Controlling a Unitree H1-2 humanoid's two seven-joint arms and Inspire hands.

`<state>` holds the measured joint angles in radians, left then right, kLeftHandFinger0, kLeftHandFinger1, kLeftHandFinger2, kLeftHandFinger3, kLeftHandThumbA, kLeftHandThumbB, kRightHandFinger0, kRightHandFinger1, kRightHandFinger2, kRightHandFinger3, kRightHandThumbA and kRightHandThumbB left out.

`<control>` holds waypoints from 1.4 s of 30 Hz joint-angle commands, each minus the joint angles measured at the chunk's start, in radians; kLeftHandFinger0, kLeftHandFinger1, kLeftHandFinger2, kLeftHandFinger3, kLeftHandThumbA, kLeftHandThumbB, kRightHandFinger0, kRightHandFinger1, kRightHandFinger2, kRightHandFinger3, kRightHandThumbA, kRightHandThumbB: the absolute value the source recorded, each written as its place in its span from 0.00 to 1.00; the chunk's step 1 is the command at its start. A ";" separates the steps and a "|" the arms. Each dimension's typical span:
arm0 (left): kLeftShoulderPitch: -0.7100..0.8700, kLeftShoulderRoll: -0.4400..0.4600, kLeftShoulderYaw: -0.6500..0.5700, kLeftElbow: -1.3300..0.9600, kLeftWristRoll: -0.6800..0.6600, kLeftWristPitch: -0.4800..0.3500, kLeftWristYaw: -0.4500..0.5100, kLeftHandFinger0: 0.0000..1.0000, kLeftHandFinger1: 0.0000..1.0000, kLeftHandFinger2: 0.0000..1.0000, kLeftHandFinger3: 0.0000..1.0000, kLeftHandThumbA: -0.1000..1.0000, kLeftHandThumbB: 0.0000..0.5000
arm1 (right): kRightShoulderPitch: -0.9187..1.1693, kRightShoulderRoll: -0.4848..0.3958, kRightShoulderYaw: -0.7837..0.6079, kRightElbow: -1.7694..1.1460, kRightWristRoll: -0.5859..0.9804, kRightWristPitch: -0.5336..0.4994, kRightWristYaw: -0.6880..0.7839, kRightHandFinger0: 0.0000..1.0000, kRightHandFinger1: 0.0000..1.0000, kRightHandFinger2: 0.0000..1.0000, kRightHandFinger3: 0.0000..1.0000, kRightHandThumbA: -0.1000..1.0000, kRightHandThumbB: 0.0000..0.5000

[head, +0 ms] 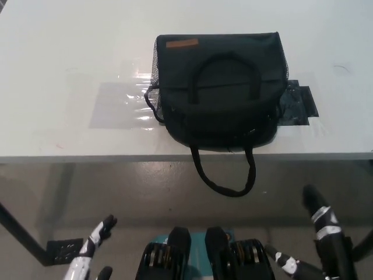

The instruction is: A soft travel bag is kept infront of the robot in the middle of the desk and the robot uses both its hands to press it to reduce its size

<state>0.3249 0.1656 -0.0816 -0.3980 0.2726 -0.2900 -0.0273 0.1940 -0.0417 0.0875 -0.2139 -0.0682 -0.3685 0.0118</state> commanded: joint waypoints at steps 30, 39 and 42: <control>-1.338 0.222 -0.151 0.422 0.494 0.313 -0.256 1.00 1.00 1.00 1.00 1.00 0.17 | -1.080 -0.152 -0.055 0.213 -0.321 0.429 0.040 1.00 1.00 1.00 1.00 1.00 0.23; -1.519 0.204 -0.321 0.809 0.592 0.311 -0.184 1.00 1.00 1.00 1.00 1.00 0.11 | -1.263 -0.152 0.033 0.619 -0.372 0.411 -0.006 1.00 1.00 1.00 1.00 1.00 0.26; -1.550 0.184 -0.369 0.886 0.614 0.339 -0.195 1.00 1.00 1.00 1.00 1.00 0.14 | -1.305 -0.145 0.068 0.709 -0.388 0.430 -0.003 1.00 1.00 1.00 1.00 1.00 0.23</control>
<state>-1.1337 0.3554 -0.4135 0.4318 0.7937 0.0172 -0.2532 -1.0078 -0.1828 0.1230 0.4267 -0.4049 0.0411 0.0314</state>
